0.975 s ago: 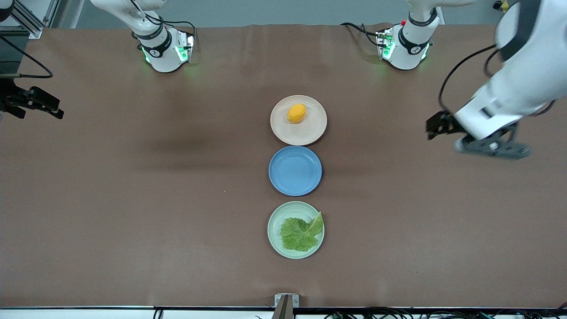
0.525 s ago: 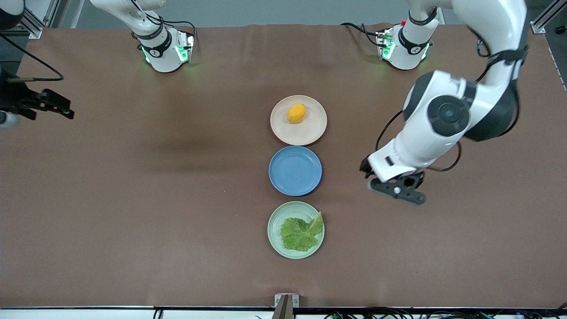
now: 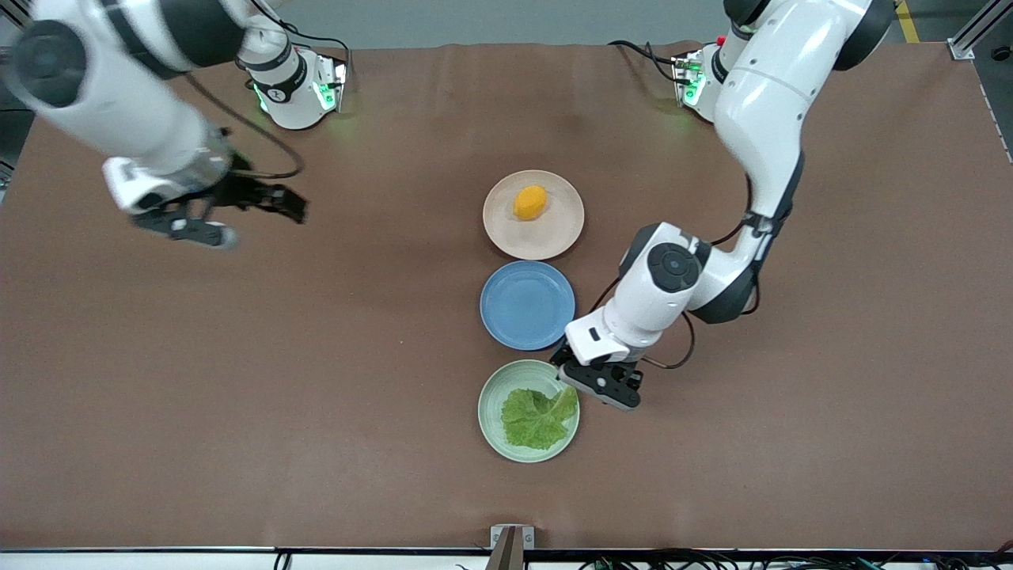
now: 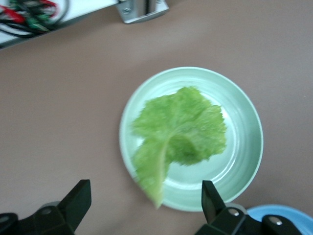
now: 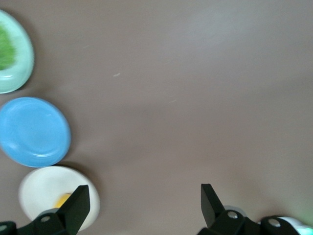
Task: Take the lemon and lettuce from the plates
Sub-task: 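Lower the left gripper onto the lettuce while the right gripper descends on the lemon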
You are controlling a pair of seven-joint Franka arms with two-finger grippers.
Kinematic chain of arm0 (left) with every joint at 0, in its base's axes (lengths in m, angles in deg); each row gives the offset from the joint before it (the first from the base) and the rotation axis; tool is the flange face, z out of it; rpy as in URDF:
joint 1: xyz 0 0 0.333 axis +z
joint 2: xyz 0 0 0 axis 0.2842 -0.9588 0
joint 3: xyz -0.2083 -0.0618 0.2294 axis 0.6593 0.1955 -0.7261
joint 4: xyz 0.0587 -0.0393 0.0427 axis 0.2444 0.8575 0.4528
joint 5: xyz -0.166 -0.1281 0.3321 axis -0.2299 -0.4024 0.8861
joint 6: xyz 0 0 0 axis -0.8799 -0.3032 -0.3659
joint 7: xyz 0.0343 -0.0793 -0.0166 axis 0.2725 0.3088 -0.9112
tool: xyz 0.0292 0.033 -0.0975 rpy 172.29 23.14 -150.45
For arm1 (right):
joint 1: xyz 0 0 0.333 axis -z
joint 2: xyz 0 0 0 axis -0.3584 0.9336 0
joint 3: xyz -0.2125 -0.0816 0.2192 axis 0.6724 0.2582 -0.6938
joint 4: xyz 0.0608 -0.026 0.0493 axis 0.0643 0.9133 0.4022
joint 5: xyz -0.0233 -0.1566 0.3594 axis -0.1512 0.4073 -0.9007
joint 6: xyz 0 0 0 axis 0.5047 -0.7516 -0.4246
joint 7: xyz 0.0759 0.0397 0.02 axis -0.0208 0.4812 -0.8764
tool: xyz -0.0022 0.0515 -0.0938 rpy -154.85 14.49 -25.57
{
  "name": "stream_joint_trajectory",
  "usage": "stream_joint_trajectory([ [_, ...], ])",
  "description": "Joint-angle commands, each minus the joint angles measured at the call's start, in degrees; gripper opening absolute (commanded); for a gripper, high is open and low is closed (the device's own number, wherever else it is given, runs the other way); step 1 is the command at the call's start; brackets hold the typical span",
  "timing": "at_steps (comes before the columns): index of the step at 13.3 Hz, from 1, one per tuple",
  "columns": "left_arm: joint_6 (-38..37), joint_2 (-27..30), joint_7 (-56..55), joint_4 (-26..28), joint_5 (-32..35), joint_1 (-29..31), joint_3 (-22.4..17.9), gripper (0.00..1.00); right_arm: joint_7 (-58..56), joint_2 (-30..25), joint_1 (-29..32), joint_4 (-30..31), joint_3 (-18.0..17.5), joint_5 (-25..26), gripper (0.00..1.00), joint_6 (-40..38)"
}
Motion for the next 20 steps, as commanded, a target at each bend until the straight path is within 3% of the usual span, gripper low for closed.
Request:
stream_joint_trajectory([
  [1, 1.3, -4.6, 0.7, -4.7, 1.2, -2.0, -0.9, 0.94, 16.3, 3.5, -11.4, 3.7, 0.7, -0.5, 1.0, 8.9],
  [6, 8.6, -8.6, 10.0, -5.1, 1.4, -2.0, -1.5, 0.78, 37.2, 17.4, -25.4, 3.4, 0.7, -0.5, 1.0, 29.0],
  [9, 11.5, -9.4, 11.8, -4.9, 1.4, -4.4, -4.6, 0.66, 48.7, 22.4, -29.5, 3.2, 0.9, 0.3, 1.0, 31.4],
  [13, 11.6, -9.4, 15.4, -4.8, 2.2, -4.5, -5.3, 0.51, 62.1, 27.6, -33.2, 3.3, 0.9, 1.9, 1.0, 34.0],
  [15, 11.6, -9.9, 15.4, -4.8, 2.3, -4.6, -5.4, 0.31, 66.0, 30.0, -34.1, 3.2, 0.9, 1.9, 1.0, 37.6],
  [17, 11.6, -10.1, 15.4, -4.8, 2.3, -4.8, -5.4, 0.23, 67.7, 32.1, -34.8, 3.2, 0.9, 1.9, 0.99, 41.0],
  [18, 11.6, -10.1, 15.2, -4.8, 2.3, -4.8, -5.4, 0.19, 67.8, 32.7, -34.7, 3.0, 0.8, 1.8, 0.95, 41.6],
  [20, 11.6, -10.0, 15.4, -4.8, 2.3, -4.8, -5.4, 0.01, 67.8, 33.5, -34.8, 2.3, 0.7, 1.5, 0.84, 41.6],
])
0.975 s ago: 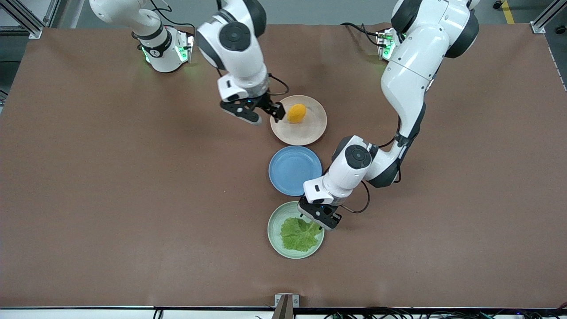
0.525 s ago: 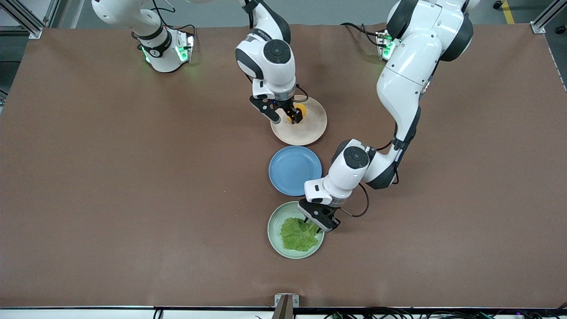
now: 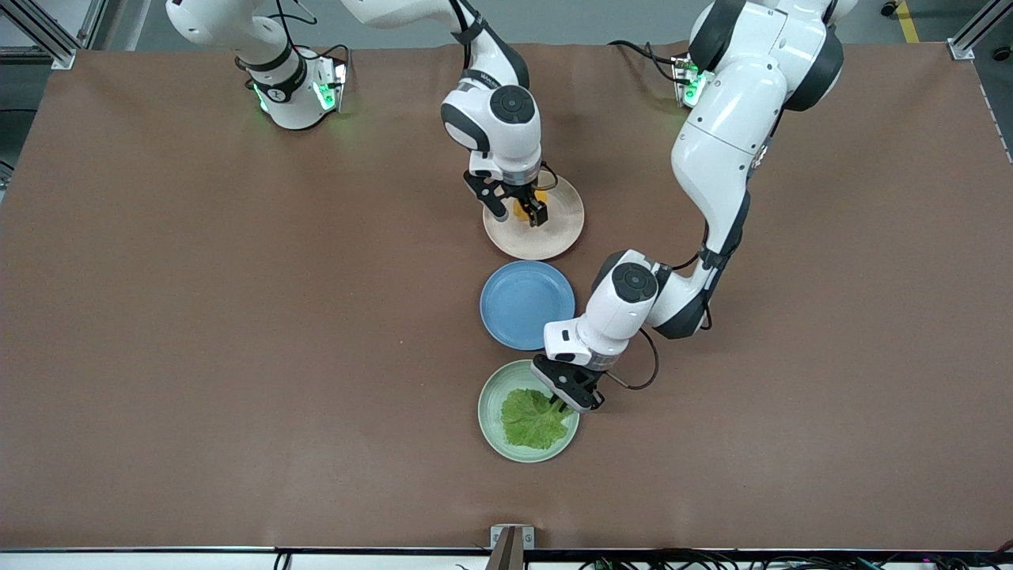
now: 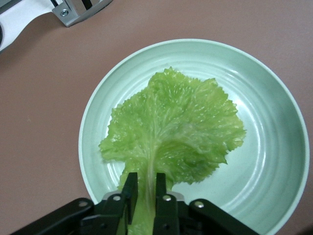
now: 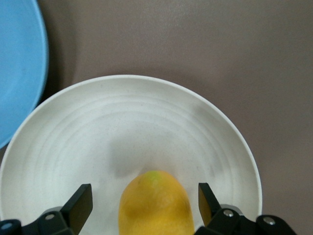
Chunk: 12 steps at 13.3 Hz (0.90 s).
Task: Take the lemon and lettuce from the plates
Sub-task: 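Grasp and lift the lettuce with the left gripper while the right grasps the lemon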
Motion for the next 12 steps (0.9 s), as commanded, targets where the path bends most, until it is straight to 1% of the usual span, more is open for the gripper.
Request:
stream_joint_trajectory([
  [1, 0.5, 0.0, -0.3, -1.3, 1.6, -0.5, -0.7, 0.0, 1.7, 0.9, -0.9, -1.5, 0.6, 0.8, 0.83, -0.1],
  [3, 0.1, 2.5, -0.3, -1.2, 1.6, 0.4, -0.6, 0.0, 1.7, 1.2, -1.6, -1.6, 0.6, 0.8, 0.78, -0.1],
  [4, -0.7, 3.9, -0.3, -0.8, 1.3, 0.6, -0.5, 0.0, 1.7, 1.2, -1.8, -1.7, 0.6, 0.8, 0.71, -0.1],
  [5, -3.3, 6.0, -0.7, -0.6, 1.0, 1.5, -0.4, 0.0, 1.4, 1.3, -2.2, -1.7, 0.6, 0.8, 0.61, -0.2],
  [7, -13.7, 12.3, -0.8, -0.4, 0.8, 3.8, -0.1, 0.0, -0.3, 1.2, -2.3, -1.7, 0.6, 0.9, 0.21, -0.5],
  [8, -20.4, 16.3, 0.1, 1.4, 0.9, 5.9, 0.0, 0.0, -0.9, 1.2, -2.3, -1.7, 0.6, 0.9, 0.01, -0.5],
  [9, -24.7, 20.7, 0.7, 5.0, 1.2, 8.5, 0.1, 0.0, -1.6, 1.1, -2.0, -1.7, 0.6, 0.9, 0.0, -0.8],
  [10, -26.5, 23.7, 3.3, 7.8, 1.0, 10.4, 0.1, 0.0, -5.5, 0.4, -0.9, -1.7, 0.7, 0.9, 0.0, -1.4],
  [11, -28.5, 26.5, 6.0, 11.3, 0.9, 12.7, 0.1, 0.0, -10.5, -1.3, 0.9, -1.7, 0.7, 0.8, 0.0, -5.1],
  [12, -29.0, 29.2, 7.3, 15.9, 1.0, 16.0, 0.2, 0.0, -17.1, -3.9, 3.7, -1.8, 0.7, 0.8, 0.0, -9.7],
])
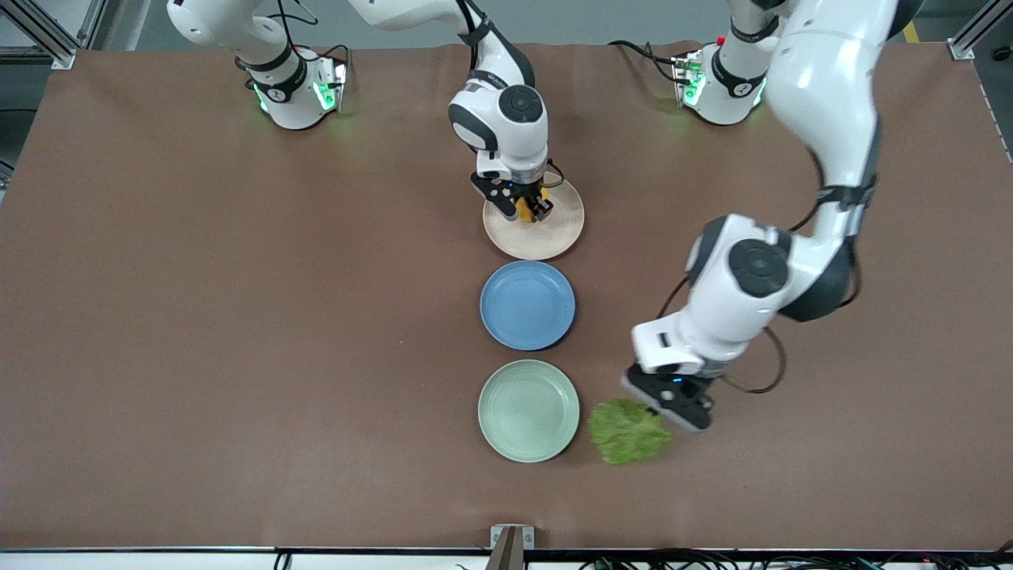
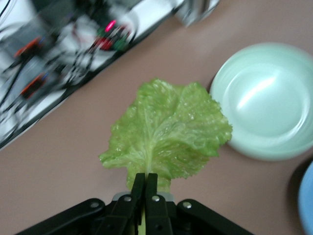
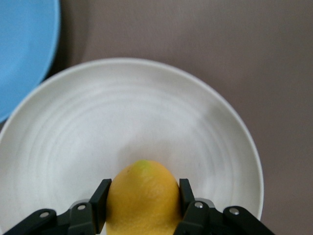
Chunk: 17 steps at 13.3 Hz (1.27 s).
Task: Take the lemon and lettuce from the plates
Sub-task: 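Grasp and lift the lettuce with the left gripper while the right grasps the lemon, then carry the lettuce off the plate while the right gripper carries the lemon away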
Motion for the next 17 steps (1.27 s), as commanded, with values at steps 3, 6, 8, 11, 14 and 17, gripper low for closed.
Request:
stream_joint_trajectory([
  [3, 2.3, 8.4, 3.4, 19.8, 4.7, 10.0, 0.1, 0.0, -33.8, -10.9, 15.2, 0.6, -0.2, 0.7, 0.0, -14.4],
  [6, 10.9, 5.3, 3.3, 25.1, 7.4, 15.0, 0.3, 0.01, -57.6, -13.3, 28.4, 1.0, -0.1, 0.7, 0.0, -17.4],
  [8, 11.3, 3.7, 0.9, 25.2, 7.3, 15.9, 0.4, 0.3, -72.4, -12.6, 37.5, 0.9, 0.0, 0.8, 0.0, -15.6],
  [11, 10.6, 6.3, -4.5, 24.9, 7.3, 16.1, 0.4, 1.0, -91.2, -8.5, 47.9, 0.4, 0.0, 1.0, 0.0, -10.3],
  [14, 3.2, 12.1, -6.3, 22.2, 6.7, 17.0, 0.4, 1.0, -102.6, -3.6, 54.5, 0.0, 0.0, 0.9, 0.0, -4.7],
  [17, -7.1, 19.6, -8.9, 19.3, 5.4, 17.9, 0.5, 1.0, -104.7, -0.2, 56.3, -0.7, -0.1, 0.1, 0.0, -2.3],
])
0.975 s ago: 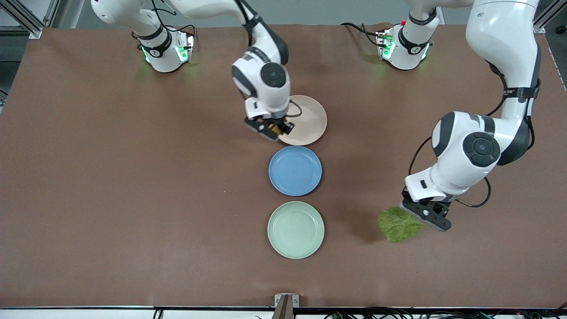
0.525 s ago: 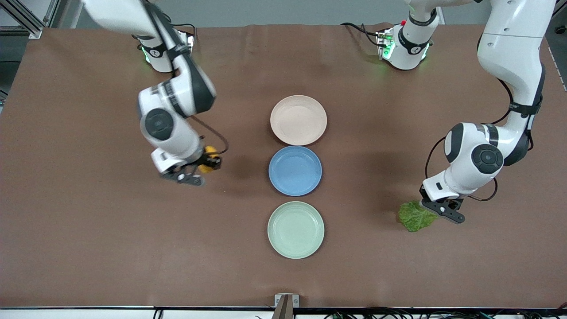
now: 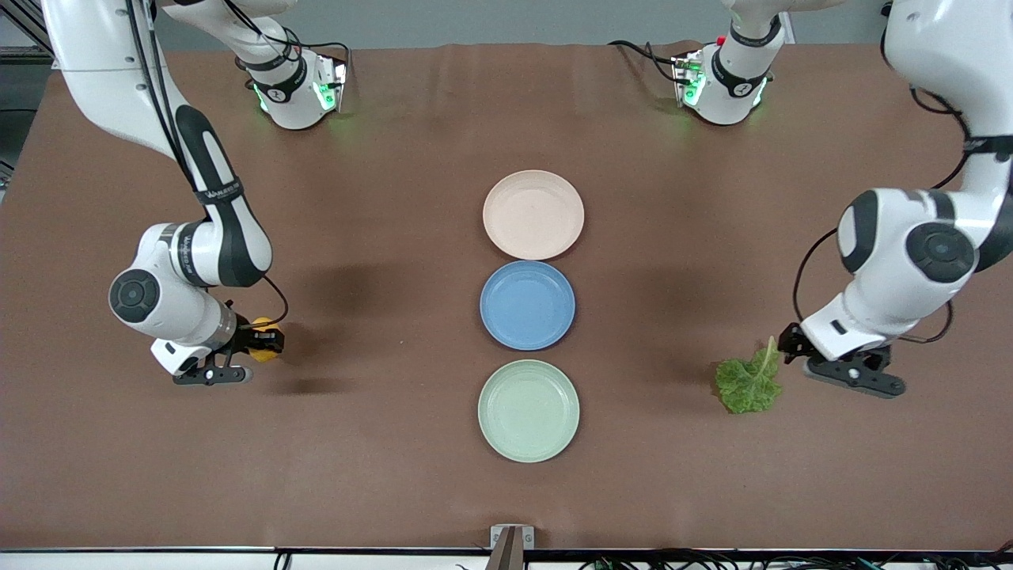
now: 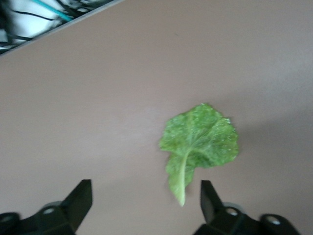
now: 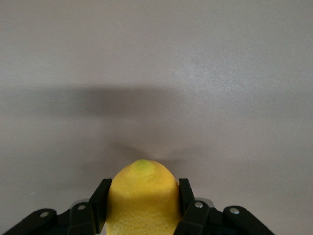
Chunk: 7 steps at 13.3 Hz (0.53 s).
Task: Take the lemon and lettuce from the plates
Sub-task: 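Release the lettuce on the table while the right gripper lowers the lemon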
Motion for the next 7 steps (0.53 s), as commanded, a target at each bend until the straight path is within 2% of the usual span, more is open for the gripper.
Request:
stream_joint_trajectory([
  [1, -11.0, 6.2, -3.4, -2.9, -2.1, 0.5, 0.5, 1.0, -0.6, 1.6, 1.3, -0.9, -1.5, -0.3, 0.01, 0.5],
  [4, -25.0, 10.2, -4.3, -9.6, -7.7, 0.4, 0.5, 1.0, -0.7, 3.5, 1.2, -1.6, -1.6, -3.2, 0.02, 0.5],
  [5, -28.7, 11.3, -4.9, -11.4, -9.2, 0.5, 0.5, 1.0, -0.7, 3.5, 1.1, -1.8, -1.6, -3.4, 0.13, 0.2],
  [6, -32.5, 12.5, -6.3, -12.4, -10.0, 0.4, 0.5, 1.0, -0.6, 3.5, 1.0, -2.1, -1.6, -3.5, 0.48, 0.0],
  [7, -34.6, 13.8, -8.3, -12.8, -10.2, 0.4, 0.6, 1.0, -0.6, 3.5, 1.1, -2.3, -1.6, -3.4, 0.99, -0.3],
])
